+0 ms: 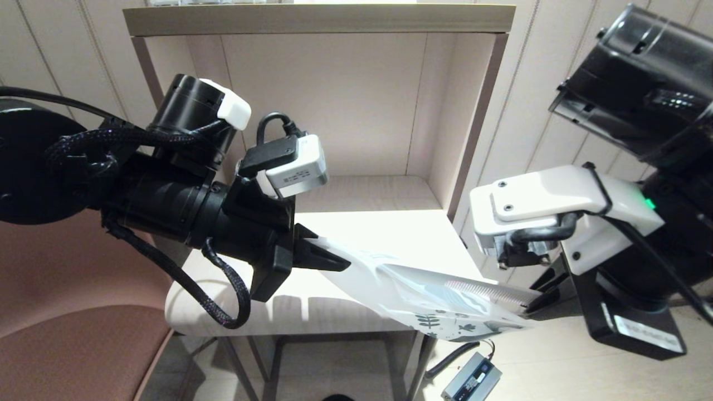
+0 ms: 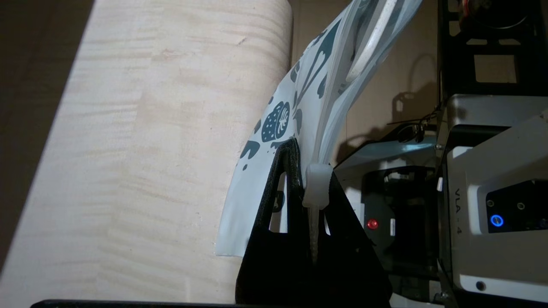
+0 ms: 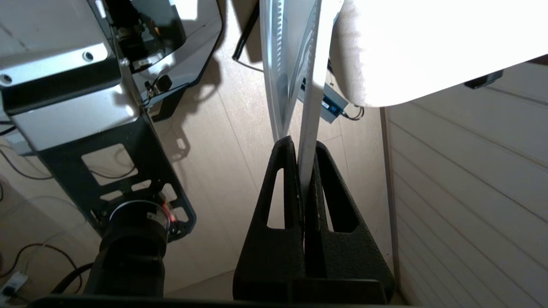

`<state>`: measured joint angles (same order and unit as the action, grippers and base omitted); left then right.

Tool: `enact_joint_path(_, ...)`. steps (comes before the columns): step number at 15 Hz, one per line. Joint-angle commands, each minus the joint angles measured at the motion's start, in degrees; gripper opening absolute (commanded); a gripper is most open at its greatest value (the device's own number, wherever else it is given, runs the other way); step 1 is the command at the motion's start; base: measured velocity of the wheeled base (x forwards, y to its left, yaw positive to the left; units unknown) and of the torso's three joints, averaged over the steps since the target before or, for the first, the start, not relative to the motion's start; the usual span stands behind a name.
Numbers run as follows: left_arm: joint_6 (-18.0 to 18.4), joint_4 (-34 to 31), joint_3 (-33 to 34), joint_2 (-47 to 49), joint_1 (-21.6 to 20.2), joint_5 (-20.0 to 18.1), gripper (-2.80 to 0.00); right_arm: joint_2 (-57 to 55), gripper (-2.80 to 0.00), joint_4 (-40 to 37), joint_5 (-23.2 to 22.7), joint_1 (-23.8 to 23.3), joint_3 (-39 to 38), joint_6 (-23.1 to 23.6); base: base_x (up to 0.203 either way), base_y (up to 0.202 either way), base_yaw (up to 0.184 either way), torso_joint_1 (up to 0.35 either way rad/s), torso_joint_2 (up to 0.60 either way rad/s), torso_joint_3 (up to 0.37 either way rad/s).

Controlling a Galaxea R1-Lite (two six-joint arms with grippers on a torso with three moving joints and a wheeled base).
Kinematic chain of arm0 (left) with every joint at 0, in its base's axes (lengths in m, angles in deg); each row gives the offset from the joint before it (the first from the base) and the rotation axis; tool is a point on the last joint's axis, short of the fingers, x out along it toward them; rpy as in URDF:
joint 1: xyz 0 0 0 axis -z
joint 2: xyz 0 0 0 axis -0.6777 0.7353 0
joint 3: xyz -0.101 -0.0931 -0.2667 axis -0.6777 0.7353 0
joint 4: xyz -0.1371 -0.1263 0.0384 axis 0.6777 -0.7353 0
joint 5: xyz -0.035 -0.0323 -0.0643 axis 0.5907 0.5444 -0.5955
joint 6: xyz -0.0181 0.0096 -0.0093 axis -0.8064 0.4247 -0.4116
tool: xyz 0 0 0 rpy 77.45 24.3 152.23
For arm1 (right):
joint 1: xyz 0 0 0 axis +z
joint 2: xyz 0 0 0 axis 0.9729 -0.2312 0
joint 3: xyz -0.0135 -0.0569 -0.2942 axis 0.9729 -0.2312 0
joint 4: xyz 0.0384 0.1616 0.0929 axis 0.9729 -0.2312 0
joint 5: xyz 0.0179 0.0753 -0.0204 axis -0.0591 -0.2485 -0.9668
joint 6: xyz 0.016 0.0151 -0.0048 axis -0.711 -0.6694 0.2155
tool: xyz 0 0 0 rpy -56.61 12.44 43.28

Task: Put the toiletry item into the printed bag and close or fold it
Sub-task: Place the comb into the storage bag

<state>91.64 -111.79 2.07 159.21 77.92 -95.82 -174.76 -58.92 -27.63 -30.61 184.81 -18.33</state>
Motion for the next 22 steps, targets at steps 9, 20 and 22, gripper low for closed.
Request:
enact_joint_path(9, -2.0, 5.1, 2.8, -0.5, -0.1, -0.4, -2.80, -1.6, -2.80, 2.6, 0.2, 0.2, 0.0, 0.2, 0.000, 0.000, 0.000, 0.000, 0.00, 0.000)
enact_joint_path(20, -2.9, 5.4, 3.2, 0.3, -0.3, -0.5, -2.80, -2.3, 0.00, 3.7, 3.4, 0.9, 0.0, -0.1, 0.000, 0.000, 0.000, 0.000, 0.00, 0.000)
enact_joint_path(22, -3.1, 5.4, 3.2, 0.3, -0.3, -0.5, -2.80, -2.3, 0.00, 4.2, 3.7, 1.0, 0.0, -0.1, 0.000, 0.000, 0.000, 0.000, 0.00, 0.000)
